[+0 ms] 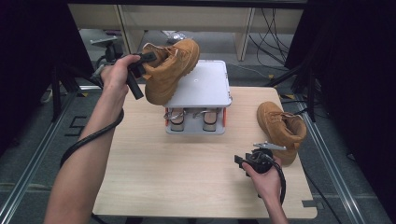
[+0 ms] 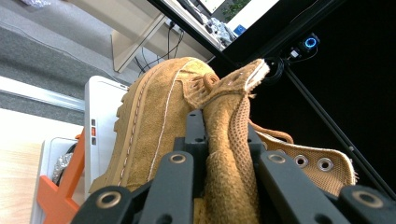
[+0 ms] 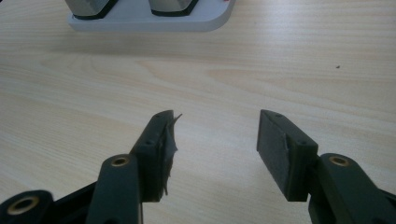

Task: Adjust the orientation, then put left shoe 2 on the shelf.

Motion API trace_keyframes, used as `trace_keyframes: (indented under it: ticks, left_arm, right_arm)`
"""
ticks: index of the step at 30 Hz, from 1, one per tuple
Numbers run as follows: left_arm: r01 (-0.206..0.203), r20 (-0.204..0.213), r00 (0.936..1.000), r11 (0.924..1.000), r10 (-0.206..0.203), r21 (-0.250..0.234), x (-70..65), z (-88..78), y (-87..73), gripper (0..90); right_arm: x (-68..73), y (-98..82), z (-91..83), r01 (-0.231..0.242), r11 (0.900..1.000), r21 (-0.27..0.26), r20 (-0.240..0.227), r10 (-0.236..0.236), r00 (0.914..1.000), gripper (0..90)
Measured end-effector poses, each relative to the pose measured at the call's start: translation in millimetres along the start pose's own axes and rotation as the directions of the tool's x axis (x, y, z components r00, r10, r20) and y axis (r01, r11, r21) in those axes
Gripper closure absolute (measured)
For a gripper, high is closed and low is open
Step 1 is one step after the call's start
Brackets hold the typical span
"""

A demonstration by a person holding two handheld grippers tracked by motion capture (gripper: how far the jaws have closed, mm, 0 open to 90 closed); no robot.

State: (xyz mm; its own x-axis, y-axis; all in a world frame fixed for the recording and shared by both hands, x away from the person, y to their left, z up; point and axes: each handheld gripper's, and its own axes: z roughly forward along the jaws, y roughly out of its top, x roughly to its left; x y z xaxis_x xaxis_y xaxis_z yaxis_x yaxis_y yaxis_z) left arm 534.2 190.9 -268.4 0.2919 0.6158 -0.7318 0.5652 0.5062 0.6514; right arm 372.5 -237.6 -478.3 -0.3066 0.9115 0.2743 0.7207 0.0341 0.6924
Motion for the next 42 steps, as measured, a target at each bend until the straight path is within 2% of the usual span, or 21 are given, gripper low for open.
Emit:
trace_keyframes:
  ticks: [3, 4, 5, 6, 9, 10, 12, 13, 15, 16, 20, 24, 25, 27, 32, 37, 39, 40, 41, 42]
  left_arm:
    - [0.001, 0.002, 1.0000, 1.0000, -0.001, 0.000, -0.3, 1.9, -1.0, 79.9]
    - [-0.001, 0.001, 1.0000, 1.0000, 0.001, 0.000, -0.8, 2.8, -1.6, 79.9]
    - [-0.001, 0.004, 1.0000, 1.0000, 0.001, -0.001, -0.9, 3.4, -2.0, 79.9]
    - [0.003, 0.004, 1.0000, 1.0000, -0.003, -0.002, -0.9, 4.6, -2.7, 79.9]
    - [0.008, 0.003, 1.0000, 1.0000, -0.008, 0.000, -0.7, 5.6, -3.0, 79.9]
    - [0.010, -0.005, 0.9999, 1.0000, -0.010, 0.000, -1.0, 6.1, -2.9, 79.9]
    - [0.009, -0.010, 0.9999, 1.0000, -0.009, 0.000, -1.5, 7.1, -3.4, 79.8]
    - [0.009, -0.010, 0.9999, 1.0000, -0.009, -0.001, -1.6, 7.5, -3.7, 79.8]
    - [0.012, -0.012, 0.9999, 0.9999, -0.012, -0.004, -1.9, 8.8, -4.4, 79.8]
    - [0.017, -0.008, 0.9998, 0.9999, -0.017, -0.005, -2.0, 9.5, -4.4, 79.8]
    - [0.020, -0.015, 0.9997, 0.9998, -0.020, -0.009, -4.9, 13.1, -4.6, 79.7]
    - [0.022, -0.015, 0.9996, 0.9997, -0.022, -0.011, -8.0, 19.1, -4.8, 79.6]
    - [0.020, -0.021, 0.9996, 0.9997, -0.020, -0.011, -9.3, 20.8, -5.2, 79.6]
    - [0.023, -0.022, 0.9995, 0.9997, -0.024, -0.010, -10.6, 24.0, -6.2, 79.6]
    - [0.034, -0.017, 0.9993, 0.9994, -0.034, -0.001, -11.9, 31.6, -9.0, 79.4]
    - [0.035, -0.031, 0.9989, 0.9994, -0.035, 0.002, -12.6, 38.1, -11.8, 79.3]
    - [0.036, -0.035, 0.9987, 0.9993, -0.036, -0.001, -13.6, 40.5, -12.9, 79.2]
    - [0.036, -0.035, 0.9987, 0.9993, -0.036, -0.001, -13.6, 40.5, -12.9, 79.2]
    - [0.042, -0.036, 0.9984, 0.9991, -0.043, -0.003, -13.2, 42.3, -13.4, 79.2]
    - [0.042, -0.036, 0.9984, 0.9991, -0.043, -0.003, -13.2, 42.3, -13.4, 79.1]
  right_arm:
    - [-0.3, -0.7, 1.1, 0.002, 1.000, 0.005, 0.000, -0.002, 1.0000, 47.5]
    - [-1.2, -0.4, 0.6, 0.024, 1.000, 0.007, 0.009, -0.024, 0.9997, 47.5]
    - [-1.3, -0.5, 1.2, 0.025, 1.000, 0.007, 0.011, -0.025, 0.9996, 47.5]
    - [1.6, -1.1, 2.7, -0.011, 1.000, 0.019, 0.010, 0.011, 0.9999, 47.5]
    - [3.2, -0.9, 2.5, -0.017, 1.000, 0.018, -0.006, 0.017, 0.9998, 47.5]
    - [2.4, -0.4, 3.0, 0.003, 1.000, 0.011, -0.002, -0.003, 1.0000, 47.6]
    - [3.5, 0.3, 3.4, -0.003, 1.000, 0.019, -0.004, 0.003, 1.0000, 47.6]
    - [3.5, 0.8, 4.1, 0.013, 1.000, 0.013, 0.002, -0.013, 0.9999, 47.5]
    - [6.3, 1.2, 4.9, -0.015, 1.000, 0.025, 0.002, 0.015, 0.9999, 47.6]
    - [4.9, 1.8, 5.1, 0.003, 1.000, 0.019, -0.005, -0.003, 1.0000, 47.6]
    - [6.6, 4.0, 6.3, -0.013, 1.000, 0.019, -0.021, 0.013, 0.9997, 47.6]
    - [5.6, 4.9, 5.2, 0.007, 1.000, 0.024, -0.021, -0.006, 0.9998, 47.6]
    - [3.5, 4.4, 6.3, 0.023, 1.000, 0.008, -0.028, -0.023, 0.9993, 47.6]
    - [6.1, 3.3, 4.6, -0.007, 1.000, 0.017, -0.023, 0.008, 0.9997, 47.6]
    - [3.4, 0.8, 2.8, 0.011, 1.000, 0.016, -0.011, -0.011, 0.9999, 47.6]
    - [5.5, 0.5, 2.3, -0.014, 1.000, 0.021, -0.007, 0.014, 0.9999, 47.6]
    - [5.4, 0.2, 3.1, -0.006, 1.000, 0.021, -0.006, 0.006, 1.0000, 47.6]
    - [3.6, 0.2, 4.7, 0.021, 1.000, 0.018, 0.003, -0.021, 0.9998, 47.6]
    - [4.0, 0.2, 5.1, 0.021, 1.000, 0.015, -0.017, -0.021, 0.9996, 47.6]
    - [4.0, 0.2, 5.1, 0.021, 1.000, 0.015, -0.017, -0.021, 0.9996, 47.6]
